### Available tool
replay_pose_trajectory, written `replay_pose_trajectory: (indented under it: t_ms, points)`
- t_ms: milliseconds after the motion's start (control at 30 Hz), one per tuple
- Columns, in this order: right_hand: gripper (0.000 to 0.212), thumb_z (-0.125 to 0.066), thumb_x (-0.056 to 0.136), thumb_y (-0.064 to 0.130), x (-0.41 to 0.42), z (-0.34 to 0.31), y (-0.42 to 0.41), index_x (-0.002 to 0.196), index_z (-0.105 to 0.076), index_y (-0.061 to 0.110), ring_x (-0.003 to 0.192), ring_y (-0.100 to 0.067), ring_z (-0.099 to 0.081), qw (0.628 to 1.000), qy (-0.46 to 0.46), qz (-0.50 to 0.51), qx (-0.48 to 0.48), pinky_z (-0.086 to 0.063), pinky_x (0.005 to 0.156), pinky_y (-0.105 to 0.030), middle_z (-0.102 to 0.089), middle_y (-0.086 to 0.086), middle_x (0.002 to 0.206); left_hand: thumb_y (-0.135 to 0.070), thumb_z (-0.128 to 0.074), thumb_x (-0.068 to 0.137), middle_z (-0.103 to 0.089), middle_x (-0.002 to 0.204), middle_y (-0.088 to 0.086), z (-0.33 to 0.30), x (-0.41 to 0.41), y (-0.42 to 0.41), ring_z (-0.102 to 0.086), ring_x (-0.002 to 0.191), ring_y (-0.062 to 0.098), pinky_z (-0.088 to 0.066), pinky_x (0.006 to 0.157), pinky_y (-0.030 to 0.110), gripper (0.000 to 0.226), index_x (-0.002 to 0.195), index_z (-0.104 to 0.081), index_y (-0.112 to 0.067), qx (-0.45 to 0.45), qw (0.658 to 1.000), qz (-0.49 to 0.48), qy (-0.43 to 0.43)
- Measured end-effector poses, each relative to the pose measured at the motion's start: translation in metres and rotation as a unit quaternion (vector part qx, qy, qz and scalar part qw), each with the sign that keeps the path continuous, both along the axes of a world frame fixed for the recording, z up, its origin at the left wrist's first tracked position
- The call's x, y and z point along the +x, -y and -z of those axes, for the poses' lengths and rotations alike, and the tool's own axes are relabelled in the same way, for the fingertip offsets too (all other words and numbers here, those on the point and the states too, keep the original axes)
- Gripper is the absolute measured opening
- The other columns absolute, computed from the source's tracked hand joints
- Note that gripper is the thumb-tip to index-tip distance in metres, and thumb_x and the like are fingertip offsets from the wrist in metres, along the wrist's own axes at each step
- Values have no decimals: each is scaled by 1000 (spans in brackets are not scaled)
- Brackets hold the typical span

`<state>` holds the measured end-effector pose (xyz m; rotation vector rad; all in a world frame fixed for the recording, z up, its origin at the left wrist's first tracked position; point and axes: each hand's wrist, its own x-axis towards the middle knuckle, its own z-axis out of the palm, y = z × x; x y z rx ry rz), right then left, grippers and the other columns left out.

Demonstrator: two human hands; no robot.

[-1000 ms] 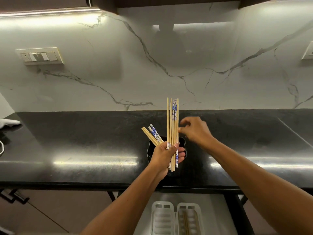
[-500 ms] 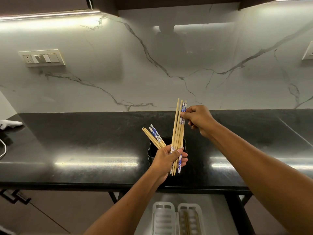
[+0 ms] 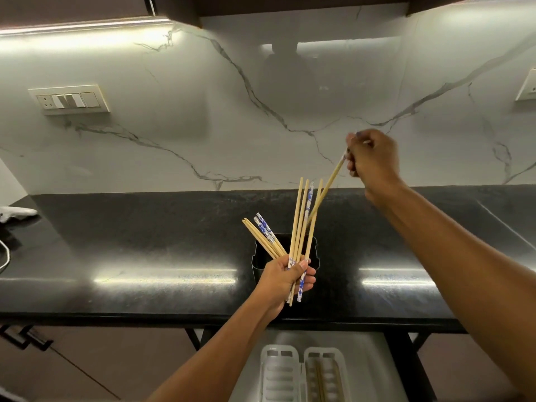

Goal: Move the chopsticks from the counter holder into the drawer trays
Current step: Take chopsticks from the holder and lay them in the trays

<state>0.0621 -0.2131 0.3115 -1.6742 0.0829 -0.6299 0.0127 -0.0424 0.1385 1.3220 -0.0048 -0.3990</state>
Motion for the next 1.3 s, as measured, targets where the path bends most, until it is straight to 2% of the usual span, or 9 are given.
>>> replay_pose_trajectory:
  t_ms: [133,233,300,467,567,833,1067,1167,1300]
  points:
    - [14,-51,97,22,-16,-9,-3,97,-57,10,60,-7,-62,978,144,28,-146,-54,54,-16,-63,0,78,-14,-56,94,-72,88,13,-3,6,2,-71,78,19,-59,73,31,19,108,-63,-2,-55,996,-50,-58]
    - [18,-55,92,16,-33,25,-14,97,-63,2,68,-11,-61,905,248,-12,-345,-52,70,-13,-65,-4,84,-12,-55,95,-72,83,12,-13,14,8,-72,73,19,-60,69,31,16,104,-63,-1,-104,989,-68,-79]
    - [19,-55,88,14,-41,54,-20,96,-65,-1,68,-13,-61,854,288,-47,-430,-50,69,-16,-67,-10,82,-11,-53,96,-71,81,12,-21,19,12,-72,69,18,-61,69,32,13,100,-61,-1,-131,985,-72,-82]
    - [22,-65,84,17,-56,112,-28,99,-69,1,77,-21,-71,776,282,-40,-563,-61,65,-32,-72,-14,93,-13,-50,98,-70,82,9,-30,25,13,-69,73,19,-58,70,35,16,104,-63,-6,-155,982,-75,-75]
    - [34,-78,77,22,-62,136,-27,104,-69,4,78,-21,-71,749,250,-26,-613,-60,65,-32,-73,-12,98,-16,-50,99,-71,90,11,-29,26,11,-70,78,21,-58,64,34,19,109,-62,-6,-158,981,-78,-84]
    - [36,-73,80,30,-66,160,-25,104,-69,4,63,-16,-69,774,189,4,-604,-57,52,-29,-74,-8,87,-14,-44,100,-72,102,17,-30,23,10,-73,86,24,-61,74,38,20,113,-55,-4,-221,969,-72,-87]
    - [46,-74,80,32,-70,168,-27,112,-64,1,49,-14,-65,786,98,-28,-610,-54,41,-26,-72,-4,74,-11,-46,99,-70,104,21,-24,25,12,-72,92,26,-60,80,40,20,115,-53,-2,-204,974,-72,-70]
    - [47,-70,84,32,-71,172,-26,118,-61,2,51,-15,-66,795,58,-51,-602,-56,44,-28,-73,-3,76,-9,-47,99,-70,100,20,-22,24,13,-72,91,25,-59,82,40,21,118,-52,-1,-178,980,-72,-53]
    - [31,-59,92,29,-73,167,-34,113,-61,6,52,-16,-66,832,26,-56,-552,-57,48,-30,-72,-4,75,-7,-46,99,-70,98,19,-20,23,16,-72,92,23,-56,88,42,19,116,-53,-1,-168,982,-70,-48]
